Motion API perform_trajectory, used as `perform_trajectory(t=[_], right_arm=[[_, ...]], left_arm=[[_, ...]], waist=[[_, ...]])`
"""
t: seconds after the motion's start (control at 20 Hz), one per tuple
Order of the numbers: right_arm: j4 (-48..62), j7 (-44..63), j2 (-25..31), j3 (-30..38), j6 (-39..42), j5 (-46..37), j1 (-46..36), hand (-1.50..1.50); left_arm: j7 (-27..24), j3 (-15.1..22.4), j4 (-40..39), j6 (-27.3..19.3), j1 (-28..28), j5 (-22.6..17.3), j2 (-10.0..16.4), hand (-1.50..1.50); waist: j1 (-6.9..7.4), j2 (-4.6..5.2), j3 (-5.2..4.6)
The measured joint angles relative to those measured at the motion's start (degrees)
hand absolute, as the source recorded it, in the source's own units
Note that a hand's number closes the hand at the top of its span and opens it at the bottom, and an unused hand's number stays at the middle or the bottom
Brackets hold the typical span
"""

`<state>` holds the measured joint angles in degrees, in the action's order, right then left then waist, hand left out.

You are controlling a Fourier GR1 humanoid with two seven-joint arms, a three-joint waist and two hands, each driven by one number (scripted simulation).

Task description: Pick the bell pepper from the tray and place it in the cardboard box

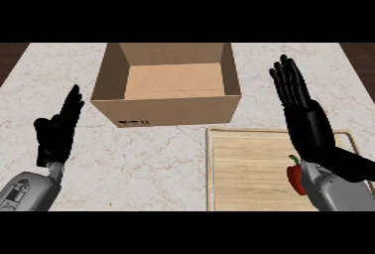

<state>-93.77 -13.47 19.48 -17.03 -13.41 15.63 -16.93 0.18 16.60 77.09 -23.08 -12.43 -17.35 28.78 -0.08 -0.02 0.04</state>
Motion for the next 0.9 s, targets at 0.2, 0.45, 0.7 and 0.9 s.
perform_trajectory(t=[0.2, 0.45, 0.7, 0.9], right_arm=[[0.7, 4.7, 0.5, -0.3, -5.7, -3.4, 6.6, -1.50], [5.0, 7.0, 5.5, 1.9, -13.7, -11.0, 13.4, -1.50], [10.5, 10.4, 14.9, -1.0, -22.0, -27.5, 21.8, -1.50], [7.4, 16.2, 20.2, -3.4, -27.4, -39.4, 27.6, -1.50]], left_arm=[[-1.2, 1.8, 1.4, 2.6, -0.8, 1.0, -0.6, 0.00], [-1.9, 4.4, 4.0, 5.5, -1.7, 1.5, -0.8, 0.00], [-1.9, 6.7, 6.1, 7.5, -1.6, 1.7, -1.2, 0.00], [-1.7, 7.7, 7.3, 9.0, -1.4, 1.9, -0.9, 0.00]], waist=[[-1.27, -0.19, -0.10], [-5.29, -0.87, -0.37], [-5.04, -0.71, -0.75], [-4.48, -0.97, -0.86]])
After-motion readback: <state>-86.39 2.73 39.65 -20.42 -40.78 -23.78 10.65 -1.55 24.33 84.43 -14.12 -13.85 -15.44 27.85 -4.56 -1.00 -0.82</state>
